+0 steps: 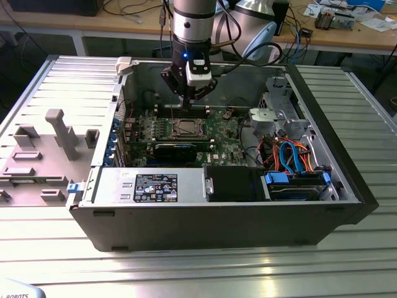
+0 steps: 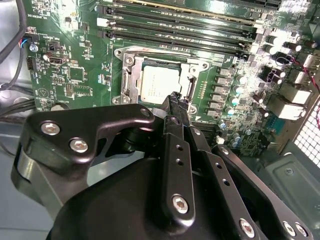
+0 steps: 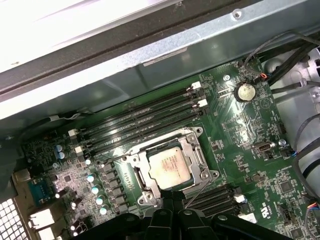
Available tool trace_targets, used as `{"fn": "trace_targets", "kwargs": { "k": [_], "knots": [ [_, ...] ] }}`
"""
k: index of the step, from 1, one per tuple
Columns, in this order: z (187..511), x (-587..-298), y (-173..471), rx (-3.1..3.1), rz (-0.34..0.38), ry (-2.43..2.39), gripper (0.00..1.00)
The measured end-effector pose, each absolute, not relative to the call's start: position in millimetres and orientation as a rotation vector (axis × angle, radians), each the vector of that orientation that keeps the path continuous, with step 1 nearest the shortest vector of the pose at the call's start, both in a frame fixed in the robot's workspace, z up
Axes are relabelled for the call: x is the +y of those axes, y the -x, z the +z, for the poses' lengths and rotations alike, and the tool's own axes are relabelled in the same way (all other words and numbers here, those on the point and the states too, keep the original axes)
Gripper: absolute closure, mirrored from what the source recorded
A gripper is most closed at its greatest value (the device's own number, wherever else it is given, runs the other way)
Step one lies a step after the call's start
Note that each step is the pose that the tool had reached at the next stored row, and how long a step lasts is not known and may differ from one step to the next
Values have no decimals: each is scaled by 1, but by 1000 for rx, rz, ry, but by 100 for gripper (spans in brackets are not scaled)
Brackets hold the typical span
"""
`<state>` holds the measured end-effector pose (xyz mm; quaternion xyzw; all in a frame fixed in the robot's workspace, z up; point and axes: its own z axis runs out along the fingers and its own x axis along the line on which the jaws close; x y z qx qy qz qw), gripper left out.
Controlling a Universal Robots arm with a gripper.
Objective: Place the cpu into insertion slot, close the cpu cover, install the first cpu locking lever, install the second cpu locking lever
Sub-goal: 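Install the first cpu locking lever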
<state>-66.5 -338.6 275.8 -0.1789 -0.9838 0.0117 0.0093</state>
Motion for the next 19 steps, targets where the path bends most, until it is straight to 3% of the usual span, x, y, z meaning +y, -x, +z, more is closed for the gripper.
{"fn": "trace_targets", "kwargs": {
  "k": [19],
  "knots": [
    [276, -339, 66, -3088, 37, 469, 89]
  ]
}}
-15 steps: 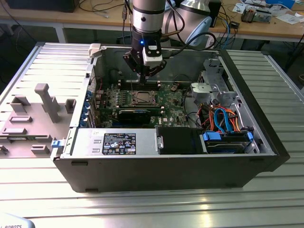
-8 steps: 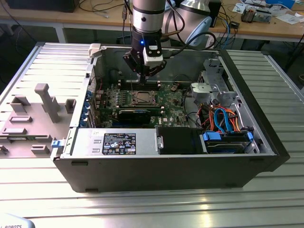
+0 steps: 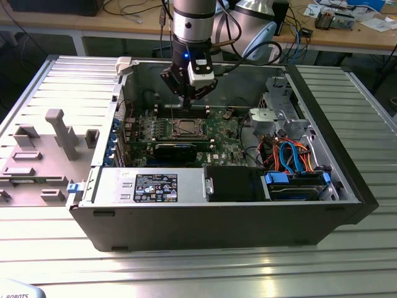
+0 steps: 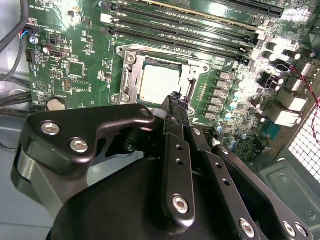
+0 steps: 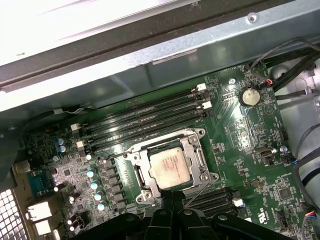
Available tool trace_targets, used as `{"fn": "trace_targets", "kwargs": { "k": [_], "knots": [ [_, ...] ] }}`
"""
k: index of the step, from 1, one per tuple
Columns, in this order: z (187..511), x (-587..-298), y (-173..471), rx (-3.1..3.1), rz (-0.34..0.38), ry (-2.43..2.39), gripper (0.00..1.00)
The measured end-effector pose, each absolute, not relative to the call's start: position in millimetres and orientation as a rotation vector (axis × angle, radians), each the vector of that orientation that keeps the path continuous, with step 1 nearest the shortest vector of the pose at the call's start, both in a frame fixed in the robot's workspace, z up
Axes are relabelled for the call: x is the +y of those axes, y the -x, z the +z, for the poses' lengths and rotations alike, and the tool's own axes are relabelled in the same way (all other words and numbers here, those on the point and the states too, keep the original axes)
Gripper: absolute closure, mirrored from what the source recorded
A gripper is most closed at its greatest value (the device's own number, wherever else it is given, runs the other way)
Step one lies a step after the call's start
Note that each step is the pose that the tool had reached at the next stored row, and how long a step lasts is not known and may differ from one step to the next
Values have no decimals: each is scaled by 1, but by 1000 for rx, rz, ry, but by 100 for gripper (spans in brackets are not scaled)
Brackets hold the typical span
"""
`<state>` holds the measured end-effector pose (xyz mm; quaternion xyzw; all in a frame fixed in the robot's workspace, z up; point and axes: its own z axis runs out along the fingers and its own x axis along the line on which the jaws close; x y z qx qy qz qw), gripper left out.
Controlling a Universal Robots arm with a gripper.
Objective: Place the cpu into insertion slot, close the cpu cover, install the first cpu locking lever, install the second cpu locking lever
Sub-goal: 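Install the first cpu locking lever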
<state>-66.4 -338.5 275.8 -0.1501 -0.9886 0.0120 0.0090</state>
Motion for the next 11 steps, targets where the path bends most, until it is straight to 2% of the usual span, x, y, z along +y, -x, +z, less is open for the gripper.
{"fn": "trace_targets", "kwargs": {
  "k": [11],
  "knots": [
    [276, -339, 66, -3090, 38, 455, 89]
  ]
}}
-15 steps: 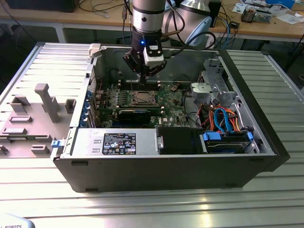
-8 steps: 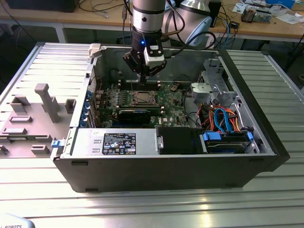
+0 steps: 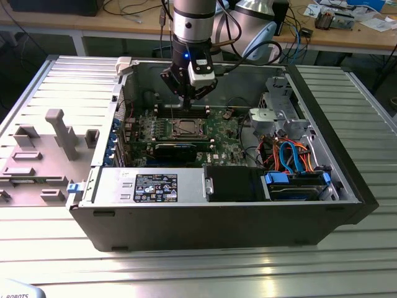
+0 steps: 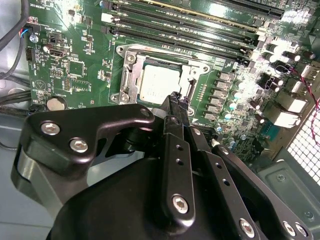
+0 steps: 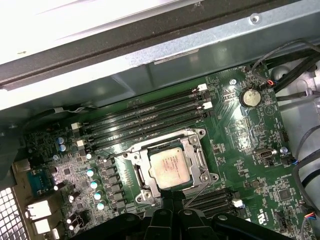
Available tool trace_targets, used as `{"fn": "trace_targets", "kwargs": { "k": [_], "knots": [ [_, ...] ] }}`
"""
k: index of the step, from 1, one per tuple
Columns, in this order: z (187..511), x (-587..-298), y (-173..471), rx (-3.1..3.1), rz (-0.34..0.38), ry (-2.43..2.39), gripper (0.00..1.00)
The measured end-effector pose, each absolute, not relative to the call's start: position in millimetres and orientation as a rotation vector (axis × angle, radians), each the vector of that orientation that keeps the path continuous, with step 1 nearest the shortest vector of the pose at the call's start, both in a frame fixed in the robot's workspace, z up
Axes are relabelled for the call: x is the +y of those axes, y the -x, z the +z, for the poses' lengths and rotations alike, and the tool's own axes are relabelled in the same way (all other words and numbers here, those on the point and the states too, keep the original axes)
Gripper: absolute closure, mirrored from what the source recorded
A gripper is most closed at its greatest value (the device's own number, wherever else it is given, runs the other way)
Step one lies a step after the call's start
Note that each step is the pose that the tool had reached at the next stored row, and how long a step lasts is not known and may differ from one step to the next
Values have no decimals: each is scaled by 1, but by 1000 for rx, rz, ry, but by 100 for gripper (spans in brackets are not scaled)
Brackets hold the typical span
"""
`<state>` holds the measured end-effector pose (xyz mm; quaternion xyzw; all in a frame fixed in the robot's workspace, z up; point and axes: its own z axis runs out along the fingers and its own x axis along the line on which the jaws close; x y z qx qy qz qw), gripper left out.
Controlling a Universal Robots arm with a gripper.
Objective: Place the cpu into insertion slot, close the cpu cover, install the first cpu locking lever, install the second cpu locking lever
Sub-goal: 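Install the first cpu locking lever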
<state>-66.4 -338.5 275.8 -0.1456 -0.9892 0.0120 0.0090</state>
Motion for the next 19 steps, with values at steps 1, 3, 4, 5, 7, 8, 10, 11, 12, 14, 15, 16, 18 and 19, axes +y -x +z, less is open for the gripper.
{"fn": "trace_targets", "kwargs": {
  "k": [1, 3, 4, 5, 7, 8, 10, 11, 12, 14, 15, 16, 18, 19],
  "knots": [
    [276, -339, 66, -3090, 38, 454, 89],
    [276, -339, 66, -3091, 38, 449, 89],
    [276, -339, 66, -3092, 38, 446, 89],
    [276, -339, 66, -3092, 38, 442, 89],
    [276, -339, 66, -3093, 38, 436, 89],
    [276, -339, 66, -3093, 38, 434, 89],
    [276, -339, 66, -3094, 38, 430, 89],
    [276, -339, 66, -3094, 38, 428, 89],
    [276, -339, 66, -3094, 38, 426, 89],
    [276, -339, 66, -3095, 38, 421, 89],
    [276, -339, 66, -3095, 38, 419, 89],
    [276, -339, 66, -3096, 38, 418, 89],
    [276, -339, 66, -3096, 38, 414, 89],
    [276, -339, 66, -3096, 38, 412, 89]
  ]
}}
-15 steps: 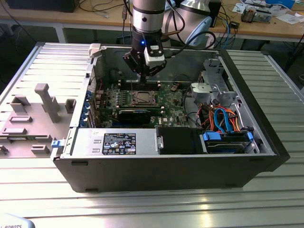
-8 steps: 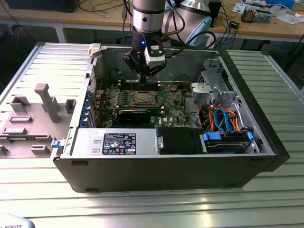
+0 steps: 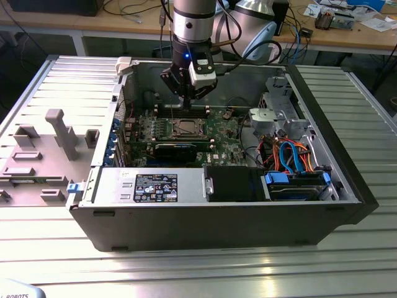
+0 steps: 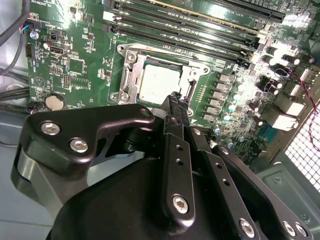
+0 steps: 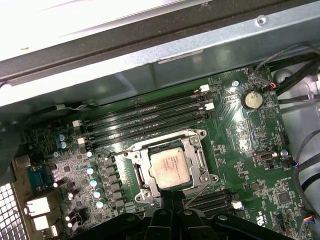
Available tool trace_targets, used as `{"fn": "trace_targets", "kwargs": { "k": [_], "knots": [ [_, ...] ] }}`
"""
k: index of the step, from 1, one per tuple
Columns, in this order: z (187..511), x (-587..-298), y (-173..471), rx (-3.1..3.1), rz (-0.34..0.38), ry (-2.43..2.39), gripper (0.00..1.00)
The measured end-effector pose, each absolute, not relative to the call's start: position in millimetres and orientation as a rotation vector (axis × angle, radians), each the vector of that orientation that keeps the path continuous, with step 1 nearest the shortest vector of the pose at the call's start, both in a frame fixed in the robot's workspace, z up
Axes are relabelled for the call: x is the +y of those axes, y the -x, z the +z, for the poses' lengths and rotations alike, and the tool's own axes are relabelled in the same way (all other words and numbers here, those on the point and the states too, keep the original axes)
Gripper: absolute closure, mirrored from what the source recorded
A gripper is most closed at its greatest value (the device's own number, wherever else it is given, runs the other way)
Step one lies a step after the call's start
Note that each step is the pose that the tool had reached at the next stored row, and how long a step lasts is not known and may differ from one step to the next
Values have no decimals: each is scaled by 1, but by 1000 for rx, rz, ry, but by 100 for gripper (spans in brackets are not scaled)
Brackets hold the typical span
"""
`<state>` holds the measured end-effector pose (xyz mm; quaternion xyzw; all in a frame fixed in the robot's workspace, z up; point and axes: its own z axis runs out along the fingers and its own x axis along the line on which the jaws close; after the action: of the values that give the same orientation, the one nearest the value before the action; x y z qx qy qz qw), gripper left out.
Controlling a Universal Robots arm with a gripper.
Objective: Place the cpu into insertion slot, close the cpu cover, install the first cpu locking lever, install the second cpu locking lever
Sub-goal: 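Install the first cpu locking lever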
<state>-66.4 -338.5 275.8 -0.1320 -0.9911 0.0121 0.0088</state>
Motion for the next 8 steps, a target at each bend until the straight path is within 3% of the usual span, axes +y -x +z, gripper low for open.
{"fn": "trace_targets", "kwargs": {
  "k": [8],
  "knots": [
    [276, -339, 66, -3099, 38, 391, 89]
  ]
}}
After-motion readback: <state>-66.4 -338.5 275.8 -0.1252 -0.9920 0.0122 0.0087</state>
